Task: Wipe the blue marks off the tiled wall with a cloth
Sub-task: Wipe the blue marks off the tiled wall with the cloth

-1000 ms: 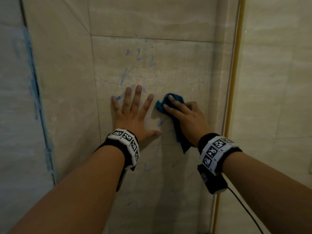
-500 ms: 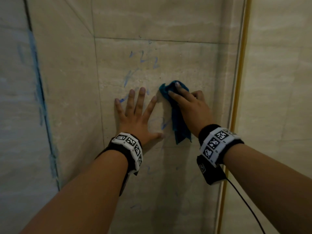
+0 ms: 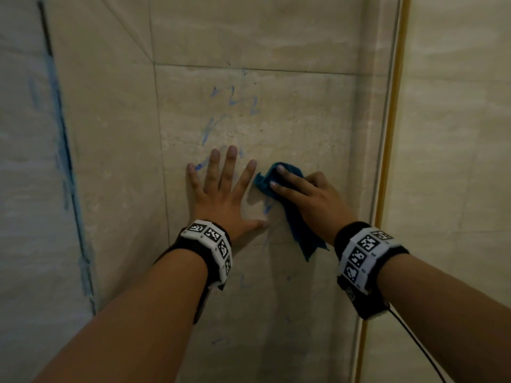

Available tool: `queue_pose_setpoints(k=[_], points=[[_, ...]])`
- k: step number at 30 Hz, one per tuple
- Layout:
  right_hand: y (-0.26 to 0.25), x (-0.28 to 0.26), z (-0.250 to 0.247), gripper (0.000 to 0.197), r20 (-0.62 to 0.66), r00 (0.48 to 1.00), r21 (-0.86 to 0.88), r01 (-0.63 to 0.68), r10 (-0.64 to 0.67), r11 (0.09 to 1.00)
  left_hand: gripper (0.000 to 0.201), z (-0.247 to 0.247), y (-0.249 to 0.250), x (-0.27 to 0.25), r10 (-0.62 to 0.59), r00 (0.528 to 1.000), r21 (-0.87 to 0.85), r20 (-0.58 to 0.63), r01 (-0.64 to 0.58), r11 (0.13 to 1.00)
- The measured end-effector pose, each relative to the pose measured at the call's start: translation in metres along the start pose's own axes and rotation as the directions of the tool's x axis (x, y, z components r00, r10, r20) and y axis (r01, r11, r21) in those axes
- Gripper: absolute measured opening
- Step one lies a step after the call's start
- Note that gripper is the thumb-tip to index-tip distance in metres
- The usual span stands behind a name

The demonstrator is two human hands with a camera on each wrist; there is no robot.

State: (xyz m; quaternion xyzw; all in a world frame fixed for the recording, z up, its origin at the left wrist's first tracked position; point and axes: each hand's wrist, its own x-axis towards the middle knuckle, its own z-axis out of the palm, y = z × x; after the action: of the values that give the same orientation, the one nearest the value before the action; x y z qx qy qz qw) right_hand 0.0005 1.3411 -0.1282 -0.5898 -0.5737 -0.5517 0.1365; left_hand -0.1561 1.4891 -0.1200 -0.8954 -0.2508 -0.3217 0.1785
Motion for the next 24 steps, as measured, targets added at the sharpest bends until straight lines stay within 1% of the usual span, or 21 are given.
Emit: queue_pose_setpoints(k=[2,5,7,9,11,15,17,19,20,23,24], points=[[0.004,0.005,-0.003,0.061,-0.034,0.998,0.012,-0.046,0.046,0.999,0.120,0.000,0.000,0.000,0.003,1.000,-0.003,0.005,-0.003,1.000],[0.007,0.012,-0.005,0.053,-0.098,0.979,0.040,-0.174,0.177,0.984,0.121,0.000,0.000,0.000,0.004,1.000,-0.007,0.006,-0.004,1.000],[0.006,0.015,-0.004,0.045,-0.110,0.971,0.041,-0.210,0.213,0.977,0.121,0.001,0.000,0.000,0.006,1.000,-0.007,0.005,-0.006,1.000],[0.003,0.014,0.001,0.044,-0.110,0.972,0.048,-0.203,0.207,0.978,0.121,0.003,0.000,0.001,0.010,1.000,-0.008,-0.009,-0.010,1.000],[-0.003,0.008,0.005,0.043,-0.088,0.983,0.061,-0.155,0.160,0.986,0.121,0.004,-0.001,0.000,0.013,0.999,-0.010,-0.032,-0.013,1.000],[-0.008,-0.012,0.008,0.045,0.030,0.997,0.076,-0.073,0.071,0.994,0.121,0.005,-0.001,0.001,0.013,0.999,-0.009,-0.039,-0.013,1.000],[-0.009,-0.015,0.005,0.046,0.045,0.997,0.077,-0.060,0.056,0.995,0.121,0.005,-0.001,0.001,0.013,0.999,-0.006,-0.033,-0.013,1.000],[-0.007,-0.011,0.001,0.043,0.009,0.998,0.072,-0.068,0.068,0.995,0.121,0.005,-0.001,0.002,0.011,1.000,-0.005,-0.027,-0.011,1.000],[-0.005,-0.008,0.000,0.042,-0.024,0.995,0.079,-0.094,0.096,0.992,0.121,0.005,-0.001,0.002,0.012,1.000,-0.006,-0.025,-0.012,1.000],[-0.005,0.007,-0.001,0.045,-0.119,0.965,0.111,-0.220,0.233,0.969,0.121,0.006,-0.001,0.002,0.016,0.999,-0.014,-0.034,-0.016,1.000],[-0.006,0.012,-0.001,0.046,-0.138,0.957,0.103,-0.244,0.256,0.964,0.121,0.006,-0.002,0.002,0.015,0.999,-0.015,-0.040,-0.015,1.000]])
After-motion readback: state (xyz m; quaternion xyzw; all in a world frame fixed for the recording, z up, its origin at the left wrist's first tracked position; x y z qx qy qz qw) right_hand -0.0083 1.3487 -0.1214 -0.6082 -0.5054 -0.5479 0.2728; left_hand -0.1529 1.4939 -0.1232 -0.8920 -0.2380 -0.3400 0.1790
